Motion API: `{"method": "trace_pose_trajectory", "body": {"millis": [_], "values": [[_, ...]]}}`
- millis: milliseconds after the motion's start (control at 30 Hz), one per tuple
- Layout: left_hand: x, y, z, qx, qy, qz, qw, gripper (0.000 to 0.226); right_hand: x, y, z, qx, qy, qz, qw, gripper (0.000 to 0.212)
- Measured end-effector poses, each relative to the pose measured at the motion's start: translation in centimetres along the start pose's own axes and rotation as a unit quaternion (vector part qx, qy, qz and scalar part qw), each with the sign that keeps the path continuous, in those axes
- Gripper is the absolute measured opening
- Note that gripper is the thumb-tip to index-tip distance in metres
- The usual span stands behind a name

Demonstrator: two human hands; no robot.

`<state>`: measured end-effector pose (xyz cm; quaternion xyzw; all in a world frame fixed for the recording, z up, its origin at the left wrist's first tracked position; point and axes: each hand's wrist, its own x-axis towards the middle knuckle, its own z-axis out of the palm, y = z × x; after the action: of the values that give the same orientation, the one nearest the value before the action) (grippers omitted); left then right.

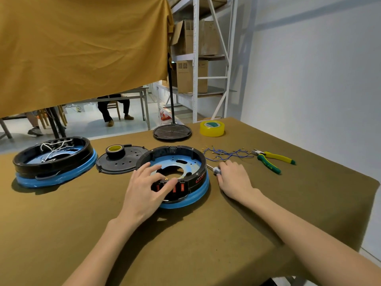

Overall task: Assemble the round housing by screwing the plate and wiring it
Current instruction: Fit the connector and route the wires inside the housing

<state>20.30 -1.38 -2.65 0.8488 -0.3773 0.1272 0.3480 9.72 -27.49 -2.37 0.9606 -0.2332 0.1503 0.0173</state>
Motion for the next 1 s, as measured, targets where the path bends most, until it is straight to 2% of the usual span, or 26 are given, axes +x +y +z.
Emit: {"method": "trace_pose_trajectory", "body": {"millis": [100, 200, 233, 300, 367, 500, 600, 733, 900, 1000], "values": [[0.5, -0.2, -0.6, -0.058, 0.01, -0.032, 0.998, 0.064, -0.2, 1.6, -0.4, 0.062, -0.005, 0.027, 0.998, 0.021], [0.8, -0.3, -0.3, -0.084, 0.044, -0.058, 0.994, 0.024, -0.5, 3.2, -0.8, 0.042, -0.012, 0.038, 0.998, 0.025], [0.8, -0.2, -0.1, -0.095, 0.056, -0.075, 0.991, 0.018, -0.4, 3.5, -0.8, 0.029, -0.012, 0.044, 0.999, 0.027], [0.6, 0.2, 0.5, -0.129, 0.072, -0.102, 0.984, 0.042, 0.7, 3.7, -0.7, 0.037, -0.018, 0.061, 0.997, 0.031], [0.5, 0.5, 0.9, -0.145, 0.089, -0.109, 0.979, 0.051, 2.5, 3.5, -0.7, 0.08, -0.028, 0.084, 0.993, 0.036], [0.2, 0.4, 1.5, -0.147, 0.108, -0.094, 0.979, 0.047, 6.4, 3.0, -0.4, 0.128, -0.038, 0.099, 0.986, 0.037], [0.2, 0.1, 1.5, -0.148, 0.104, -0.093, 0.979, 0.052, 8.1, 2.7, 0.3, 0.117, -0.074, 0.098, 0.986, 0.029], [0.3, -0.5, 1.6, -0.138, 0.1, -0.088, 0.981, 0.043, 9.7, 2.8, 0.8, 0.134, -0.086, 0.103, 0.982, 0.023], [0.3, -0.6, 1.5, -0.134, 0.1, -0.084, 0.982, 0.038, 10.1, 4.5, 0.5, 0.123, -0.113, 0.055, 0.984, 0.027], [0.3, -0.6, 1.4, -0.133, 0.1, -0.08, 0.983, 0.041, 9.8, 5.6, 0.3, 0.112, -0.104, 0.031, 0.988, 0.021]]}}
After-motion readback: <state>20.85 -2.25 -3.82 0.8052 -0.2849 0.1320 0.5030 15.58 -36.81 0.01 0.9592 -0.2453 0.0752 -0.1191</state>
